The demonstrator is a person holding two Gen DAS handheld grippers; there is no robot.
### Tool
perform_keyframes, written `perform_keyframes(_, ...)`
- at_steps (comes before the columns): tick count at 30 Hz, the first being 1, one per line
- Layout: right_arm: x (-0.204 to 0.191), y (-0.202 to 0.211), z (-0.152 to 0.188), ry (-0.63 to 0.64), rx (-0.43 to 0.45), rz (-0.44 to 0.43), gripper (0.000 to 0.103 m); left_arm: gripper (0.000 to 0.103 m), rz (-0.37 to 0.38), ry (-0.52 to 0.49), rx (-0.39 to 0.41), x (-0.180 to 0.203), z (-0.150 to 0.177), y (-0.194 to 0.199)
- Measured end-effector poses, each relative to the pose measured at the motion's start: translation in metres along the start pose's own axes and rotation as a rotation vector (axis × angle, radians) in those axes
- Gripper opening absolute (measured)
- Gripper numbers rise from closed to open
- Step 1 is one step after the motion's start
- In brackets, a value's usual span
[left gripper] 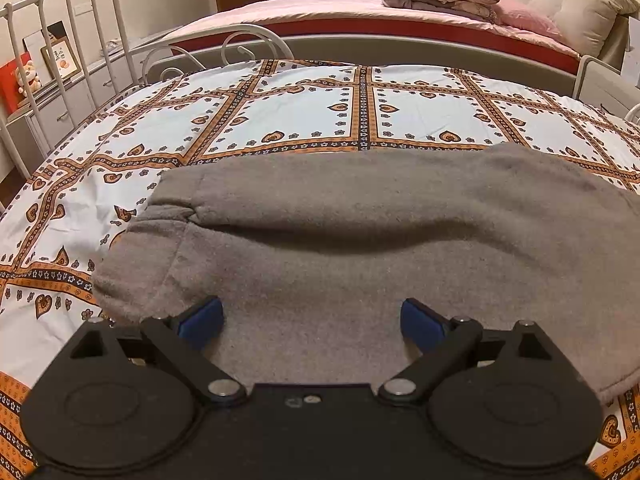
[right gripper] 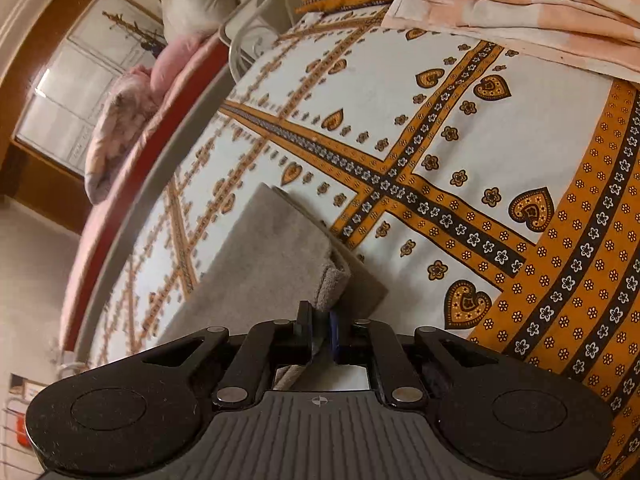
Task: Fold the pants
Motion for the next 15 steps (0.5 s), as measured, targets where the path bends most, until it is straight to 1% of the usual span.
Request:
perform_keyframes(2, 0.003, 0.005, 0.0, -0.033, -0.005, -0.011, 0.01, 0.09, 0.002, -0.005, 0.0, 0.0, 0.0, 0.0)
perform_keyframes(4, 0.006, 0.013, -0.002, -0.082, -0.002, -0.039, 0.019, 0.091, 0.004, -0.009, -0.001, 0.0, 0.001, 0.0)
perform_keyframes(5, 0.007, 0.015, -0.002, -0.086, 0.001, -0.045, 0.03, 0.091, 0.004, -0.011, -0.001, 0.0, 0.001, 0.0)
perform_keyframes(6, 0.008, 0.016, -0.002, -0.084, -0.004, -0.038, 0.038, 0.092, 0.004, -0.015, -0.002, 0.001, 0.001, -0.001)
perform_keyframes(8, 0.015, 0.006, 0.003, -0.108, -0.052, -0.019, 0.045, 0.093, 0.001, -0.019, -0.004, 0.002, 0.002, -0.001)
perform_keyframes(10, 0.015, 0.0, 0.002, -0.122, -0.056, -0.045, 0.046, 0.094, -0.001, -0.02, -0.006, 0.003, 0.002, -0.001)
perform_keyframes(11, 0.012, -0.003, -0.001, -0.106, -0.047, -0.052, 0.045, 0.094, -0.003, -0.021, -0.007, 0.003, 0.002, -0.001)
perform_keyframes(12, 0.009, -0.006, -0.001, -0.075, -0.048, -0.048, 0.043, 0.094, -0.004, -0.022, -0.007, 0.003, 0.002, -0.001)
perform_keyframes(13, 0.005, -0.008, -0.001, -0.025, -0.049, -0.03, 0.032, 0.094, -0.004, -0.023, -0.007, 0.003, 0.003, -0.002)
perform_keyframes(14, 0.0, -0.008, -0.001, 0.025, -0.048, -0.019, 0.013, 0.094, -0.004, -0.025, -0.007, 0.003, 0.003, -0.002)
perform_keyframes(15, -0.007, -0.003, -0.004, 0.035, -0.021, -0.05, 0.013, 0.094, -0.005, -0.026, -0.007, 0.003, 0.003, -0.002)
Point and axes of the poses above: each gripper's, at about its wrist camera, not at the fingertips, and y roughly against the way its jaws point, x to its right, z to its underside, the point moved 9 cm from there along -y, roughly the way its jaws point, and after that the axes turned 3 degrees about x, right-handed, at the moved point
